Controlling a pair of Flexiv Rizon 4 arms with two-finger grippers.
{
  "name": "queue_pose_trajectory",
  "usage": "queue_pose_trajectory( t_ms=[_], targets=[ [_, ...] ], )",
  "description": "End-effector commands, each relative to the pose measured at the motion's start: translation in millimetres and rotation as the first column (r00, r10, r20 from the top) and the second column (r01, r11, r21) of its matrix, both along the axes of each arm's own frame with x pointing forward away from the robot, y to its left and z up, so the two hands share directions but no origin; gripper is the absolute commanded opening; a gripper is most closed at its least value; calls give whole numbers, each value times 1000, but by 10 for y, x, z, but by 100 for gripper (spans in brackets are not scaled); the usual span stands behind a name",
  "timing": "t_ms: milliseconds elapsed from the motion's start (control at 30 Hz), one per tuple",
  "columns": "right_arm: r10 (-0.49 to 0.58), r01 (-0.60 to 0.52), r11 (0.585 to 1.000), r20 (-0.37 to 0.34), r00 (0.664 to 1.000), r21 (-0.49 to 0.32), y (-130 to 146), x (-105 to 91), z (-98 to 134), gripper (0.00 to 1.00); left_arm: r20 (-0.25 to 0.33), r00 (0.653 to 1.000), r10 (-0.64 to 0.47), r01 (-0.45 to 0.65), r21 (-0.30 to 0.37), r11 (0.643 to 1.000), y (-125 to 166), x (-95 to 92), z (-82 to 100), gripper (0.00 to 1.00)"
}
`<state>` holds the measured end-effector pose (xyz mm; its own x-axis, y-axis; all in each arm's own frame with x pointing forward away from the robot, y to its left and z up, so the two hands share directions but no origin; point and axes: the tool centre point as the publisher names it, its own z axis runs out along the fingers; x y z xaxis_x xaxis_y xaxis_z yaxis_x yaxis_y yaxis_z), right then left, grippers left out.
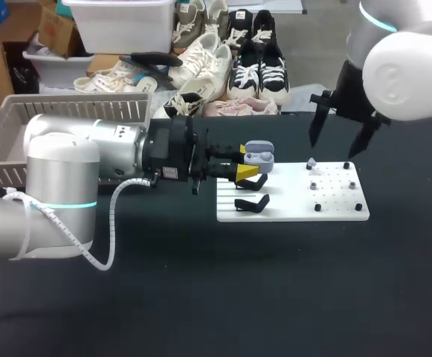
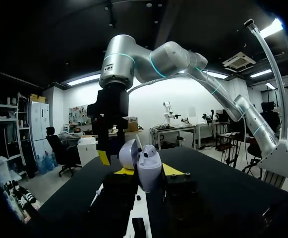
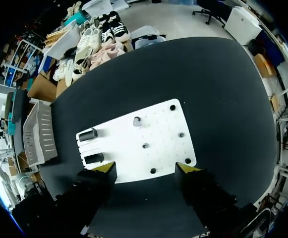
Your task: Pick up each earbud case from the left stands, insert the matching earbuds, close the lid, and place the case in the box.
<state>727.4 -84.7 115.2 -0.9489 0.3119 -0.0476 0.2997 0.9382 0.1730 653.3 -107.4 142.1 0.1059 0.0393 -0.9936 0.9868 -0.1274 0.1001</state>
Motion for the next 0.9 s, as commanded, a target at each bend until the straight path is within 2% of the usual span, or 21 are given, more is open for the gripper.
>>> queue_pose_trajectory(
  t_ms=[33, 333, 733, 900],
  targets=[
    [-21, 20, 1000, 14, 1000, 16, 19, 118, -209, 75, 1, 1000, 3, -3, -1, 1000, -1, -6, -3, 0],
    [-70, 68, 995, 34, 997, 69, 36, 297, -477, 60, 1, 1000, 3, -3, -1, 1000, -1, -6, -3, 0],
    [-20, 16, 996, 54, 998, 83, 139, 397, -587, 58, 1, 1000, 3, -3, -1, 1000, -1, -6, -3, 0],
    [-14, 9, 996, 56, 998, 91, 168, 426, -621, 50, 1, 1000, 3, -3, -1, 1000, -1, -6, -3, 0]
  ],
)
